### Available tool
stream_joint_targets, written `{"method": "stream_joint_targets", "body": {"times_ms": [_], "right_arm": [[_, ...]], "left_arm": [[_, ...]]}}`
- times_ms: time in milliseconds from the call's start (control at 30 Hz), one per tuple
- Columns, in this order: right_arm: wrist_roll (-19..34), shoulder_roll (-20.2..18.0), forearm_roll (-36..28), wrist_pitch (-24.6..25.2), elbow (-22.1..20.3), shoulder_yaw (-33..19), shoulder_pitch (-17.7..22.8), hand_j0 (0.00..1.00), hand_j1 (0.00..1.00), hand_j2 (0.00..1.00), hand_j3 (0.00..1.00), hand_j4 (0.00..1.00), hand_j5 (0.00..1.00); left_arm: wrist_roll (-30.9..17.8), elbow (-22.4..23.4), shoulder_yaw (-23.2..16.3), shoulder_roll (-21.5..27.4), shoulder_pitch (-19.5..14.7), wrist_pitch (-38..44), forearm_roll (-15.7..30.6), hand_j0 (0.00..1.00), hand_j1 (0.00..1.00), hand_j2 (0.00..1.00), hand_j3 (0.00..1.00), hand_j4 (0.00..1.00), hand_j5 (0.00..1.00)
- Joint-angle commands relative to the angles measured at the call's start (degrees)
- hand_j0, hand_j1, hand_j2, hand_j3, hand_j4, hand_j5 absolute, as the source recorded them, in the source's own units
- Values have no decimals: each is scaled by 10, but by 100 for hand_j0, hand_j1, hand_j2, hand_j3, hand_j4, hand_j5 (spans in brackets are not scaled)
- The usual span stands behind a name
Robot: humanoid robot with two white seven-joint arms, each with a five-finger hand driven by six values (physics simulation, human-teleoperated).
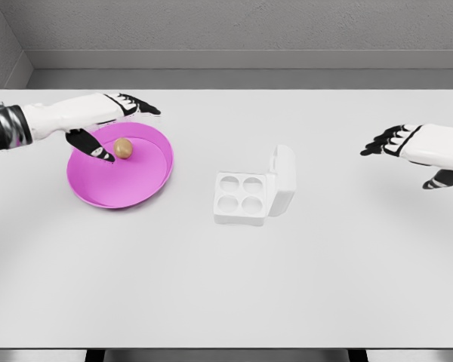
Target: Pack egg into the box and close the box lid
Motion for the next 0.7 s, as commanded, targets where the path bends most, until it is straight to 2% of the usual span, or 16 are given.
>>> {"method": "stream_joint_targets", "body": {"times_ms": [0,100,167,300,400,533,600,667], "right_arm": [[8,-1,-3,1,-4,2,0,100,100,100,100,100,100],[7,3,-4,1,0,2,-5,100,100,100,100,100,100],[7,8,-4,1,0,2,-5,100,100,100,100,100,100],[8,46,-3,1,2,3,-5,100,100,100,100,100,100],[6,53,-2,1,6,21,-5,100,100,100,100,100,100],[1,60,0,1,53,46,-24,100,100,100,100,100,100],[6,60,0,1,53,76,-40,100,100,100,100,100,100],[7,60,0,1,53,99,-55,100,100,100,100,100,100]], "left_arm": [[0,58,-20,-18,-4,1,20,100,100,100,100,100,100],[0,91,-21,-30,-11,1,4,100,100,100,100,100,100],[0,90,-22,-29,-11,1,-5,100,100,100,100,100,100],[0,84,-23,-22,-8,1,-16,100,100,100,100,100,100],[0,82,-26,-22,-10,1,-39,100,100,100,100,100,100],[0,46,-25,-3,-4,1,-54,100,100,100,100,100,100],[0,46,-16,-7,-5,1,-115,100,100,100,100,100,100],[0,46,-15,-8,-5,1,-114,100,100,100,100,100,100]]}}
